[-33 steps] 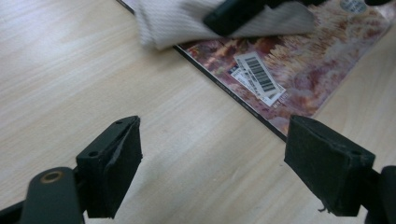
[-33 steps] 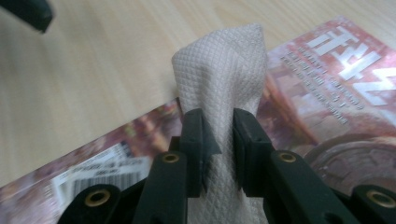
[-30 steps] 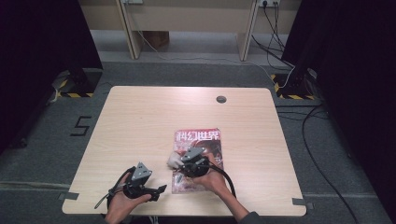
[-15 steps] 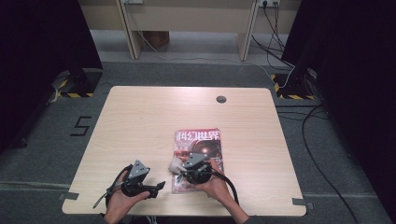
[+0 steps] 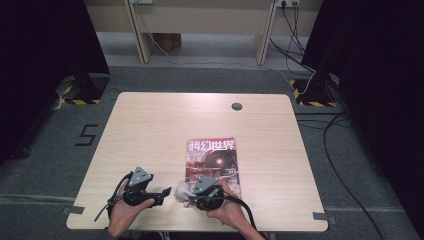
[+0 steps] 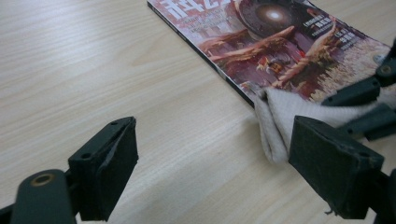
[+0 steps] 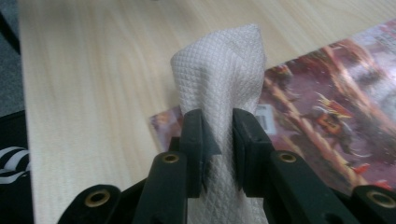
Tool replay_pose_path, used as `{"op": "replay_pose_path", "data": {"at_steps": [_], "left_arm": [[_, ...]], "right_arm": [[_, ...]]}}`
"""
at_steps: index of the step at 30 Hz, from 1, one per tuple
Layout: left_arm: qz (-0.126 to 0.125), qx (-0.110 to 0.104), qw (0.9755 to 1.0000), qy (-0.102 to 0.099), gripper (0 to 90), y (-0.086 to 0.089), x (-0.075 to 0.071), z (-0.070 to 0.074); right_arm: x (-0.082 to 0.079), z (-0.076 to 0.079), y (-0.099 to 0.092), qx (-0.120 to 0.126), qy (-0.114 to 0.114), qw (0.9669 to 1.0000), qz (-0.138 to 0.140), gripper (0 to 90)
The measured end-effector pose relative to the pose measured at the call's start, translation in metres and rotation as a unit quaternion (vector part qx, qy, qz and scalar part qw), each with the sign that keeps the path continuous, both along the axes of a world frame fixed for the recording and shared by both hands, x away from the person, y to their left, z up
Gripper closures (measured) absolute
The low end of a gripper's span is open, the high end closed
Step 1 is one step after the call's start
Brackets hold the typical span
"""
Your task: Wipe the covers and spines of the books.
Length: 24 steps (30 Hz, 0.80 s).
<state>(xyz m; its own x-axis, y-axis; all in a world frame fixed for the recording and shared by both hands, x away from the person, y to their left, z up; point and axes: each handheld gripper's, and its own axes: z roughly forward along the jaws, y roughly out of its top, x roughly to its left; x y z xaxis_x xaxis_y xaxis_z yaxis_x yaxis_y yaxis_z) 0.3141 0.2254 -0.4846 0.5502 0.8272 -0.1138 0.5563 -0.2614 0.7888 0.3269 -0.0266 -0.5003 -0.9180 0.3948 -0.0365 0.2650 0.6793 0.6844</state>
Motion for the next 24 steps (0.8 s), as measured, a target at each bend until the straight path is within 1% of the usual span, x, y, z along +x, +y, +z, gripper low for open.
{"op": "replay_pose_path", "data": {"at_steps": [1, 7, 8, 10, 13, 15, 16, 18, 22, 24], "left_arm": [[0.002, -0.001, 1.0, 0.0, 15.1, 0.001, 0.0, 0.0], [0.012, -0.001, 0.9999, 0.002, 15.1, 0.004, 0.002, 0.0], [0.014, -0.001, 0.9999, 0.003, 15.1, 0.005, 0.003, 0.0], [0.015, 0.002, 0.9999, 0.006, 15.1, 0.007, 0.004, -0.001], [0.022, -0.001, 0.9997, 0.006, 15.2, 0.009, 0.004, -0.001], [0.026, 0.0, 0.9996, 0.008, 15.2, 0.011, 0.005, -0.002], [0.029, 0.0, 0.9995, 0.009, 15.2, 0.012, 0.006, -0.002], [0.035, -0.001, 0.9993, 0.011, 15.2, 0.013, 0.007, -0.003], [0.037, 0.0, 0.9992, 0.015, 15.3, 0.015, 0.008, -0.003], [0.042, -0.009, 0.9989, 0.018, 15.4, 0.016, 0.007, -0.003]], "right_arm": [[-0.004, 0.0, 0.003, 0.0, 0.002, 1.0, 0.007, 75.8], [-0.01, 0.0, 0.01, -0.002, 0.001, 0.9998, 0.02, 75.8], [-0.011, 0.0, 0.012, -0.006, -0.005, 0.9996, 0.026, 76.0], [-0.011, 0.0, 0.012, -0.007, -0.007, 0.9996, 0.026, 76.1], [-0.009, 0.0, 0.011, -0.004, -0.002, 0.9997, 0.025, 76.4], [-0.008, 0.0, 0.01, -0.005, -0.001, 0.9998, 0.018, 76.4], [-0.007, 0.001, 0.01, -0.007, -0.005, 0.9998, 0.018, 76.4], [-0.008, 0.001, 0.011, -0.008, -0.004, 0.9998, 0.016, 76.4], [-0.011, 0.001, 0.016, -0.008, -0.004, 0.9996, 0.026, 76.3], [-0.013, 0.001, 0.019, -0.008, -0.007, 0.9993, 0.035, 76.3]]}}
